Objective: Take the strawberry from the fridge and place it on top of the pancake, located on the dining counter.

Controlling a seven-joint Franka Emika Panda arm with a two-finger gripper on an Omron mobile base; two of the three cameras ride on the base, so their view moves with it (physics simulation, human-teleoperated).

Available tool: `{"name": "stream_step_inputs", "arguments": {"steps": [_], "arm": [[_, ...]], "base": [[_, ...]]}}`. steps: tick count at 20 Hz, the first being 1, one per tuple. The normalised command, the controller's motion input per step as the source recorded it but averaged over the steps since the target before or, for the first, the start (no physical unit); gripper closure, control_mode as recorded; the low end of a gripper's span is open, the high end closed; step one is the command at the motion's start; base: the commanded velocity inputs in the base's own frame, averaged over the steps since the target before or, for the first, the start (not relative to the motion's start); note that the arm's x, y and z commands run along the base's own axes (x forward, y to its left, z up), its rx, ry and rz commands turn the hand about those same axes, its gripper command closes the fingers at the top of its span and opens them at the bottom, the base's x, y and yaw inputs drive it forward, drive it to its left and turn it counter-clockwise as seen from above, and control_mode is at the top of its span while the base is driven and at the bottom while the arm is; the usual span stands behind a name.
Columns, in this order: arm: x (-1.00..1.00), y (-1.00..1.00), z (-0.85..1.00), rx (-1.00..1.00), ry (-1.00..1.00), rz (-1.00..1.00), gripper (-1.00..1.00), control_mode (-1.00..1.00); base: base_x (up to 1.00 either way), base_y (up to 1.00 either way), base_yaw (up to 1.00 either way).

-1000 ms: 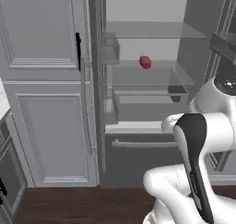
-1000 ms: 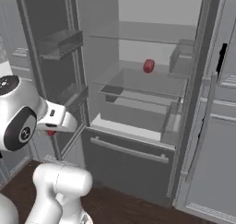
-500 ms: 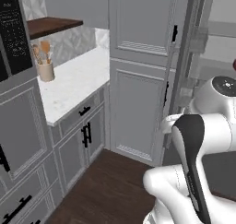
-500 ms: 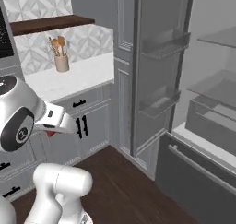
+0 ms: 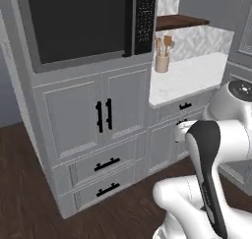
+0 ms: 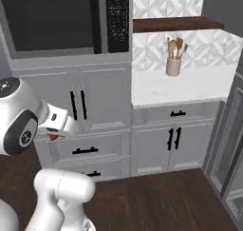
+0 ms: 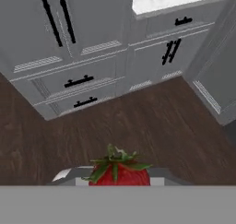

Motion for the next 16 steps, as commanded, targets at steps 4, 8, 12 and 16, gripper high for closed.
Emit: {"name": "stream_step_inputs", "arguments": {"steps": [4, 8, 12, 16], "arm": [[0.0, 0.0, 0.0, 0.0, 0.0, 0.0, 1.0, 1.0], [0.0, 0.0, 0.0, 0.0, 0.0, 0.0, 1.0, 1.0], [0.0, 0.0, 0.0, 0.0, 0.0, 0.0, 1.0, 1.0], [0.0, 0.0, 0.0, 0.0, 0.0, 0.0, 1.0, 1.0]], "base": [[-0.03, 1.0, 0.6], [0.0, 1.0, 0.47], [0.04, 1.0, 0.4], [0.18, 1.0, 0.29]]}}
